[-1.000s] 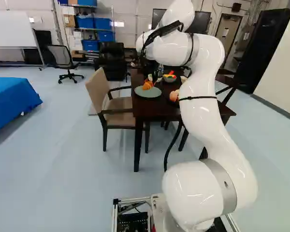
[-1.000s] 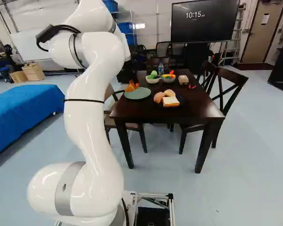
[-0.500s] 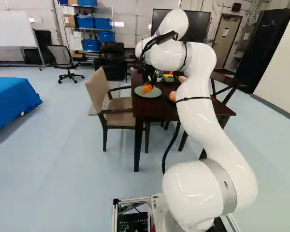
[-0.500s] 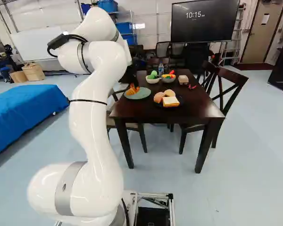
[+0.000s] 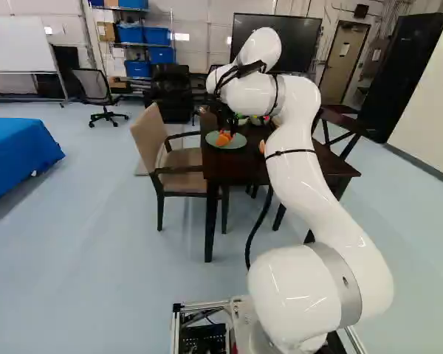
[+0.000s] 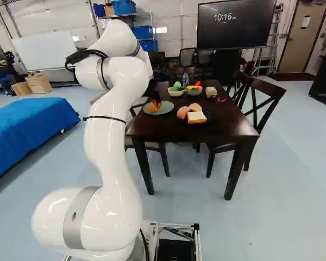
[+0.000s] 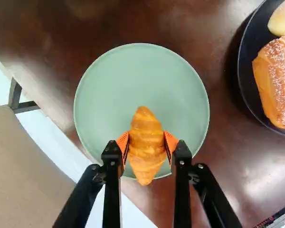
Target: Move the croissant to the empty plate
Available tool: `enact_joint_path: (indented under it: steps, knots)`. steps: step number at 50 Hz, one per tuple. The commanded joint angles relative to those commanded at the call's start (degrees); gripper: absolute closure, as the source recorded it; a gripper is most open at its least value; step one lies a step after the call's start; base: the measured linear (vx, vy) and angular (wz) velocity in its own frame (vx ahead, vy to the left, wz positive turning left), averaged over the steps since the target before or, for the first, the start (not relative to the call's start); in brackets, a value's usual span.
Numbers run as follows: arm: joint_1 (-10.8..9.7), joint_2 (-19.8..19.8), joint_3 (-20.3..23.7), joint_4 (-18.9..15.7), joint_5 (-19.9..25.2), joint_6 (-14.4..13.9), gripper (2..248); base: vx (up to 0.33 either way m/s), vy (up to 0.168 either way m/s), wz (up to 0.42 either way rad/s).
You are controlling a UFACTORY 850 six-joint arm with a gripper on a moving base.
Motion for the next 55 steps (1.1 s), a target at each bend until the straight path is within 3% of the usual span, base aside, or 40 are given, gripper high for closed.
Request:
enact_joint_path:
  steps: [6,7,11,12,16,17,22,23,27,28,55]
  knots:
    - [0.0,0.0,0.0,0.0,0.0,0.0,133,0.0,0.0,0.0]
    - [0.0,0.0,0.0,0.0,0.0,0.0,117,0.0,0.0,0.0]
    - [0.0,0.0,0.0,0.0,0.0,0.0,117,0.0,0.0,0.0]
    - [0.0,0.0,0.0,0.0,0.0,0.0,85,0.0,0.0,0.0]
    - [0.0,0.0,0.0,0.0,0.0,0.0,85,0.0,0.0,0.0]
    - [0.0,0.0,0.0,0.0,0.0,0.0,52,0.0,0.0,0.0]
    - [0.0,0.0,0.0,0.0,0.0,0.0,52,0.0,0.0,0.0]
    - [0.0,0.0,0.0,0.0,0.0,0.0,17,0.0,0.0,0.0]
    - [0.0,0.0,0.0,0.0,0.0,0.0,17,0.0,0.0,0.0]
    - [0.0,0.0,0.0,0.0,0.0,0.0,3,0.0,0.0,0.0]
    - [0.0,0.14,0.04,0.0,0.0,0.0,3,0.0,0.0,0.0]
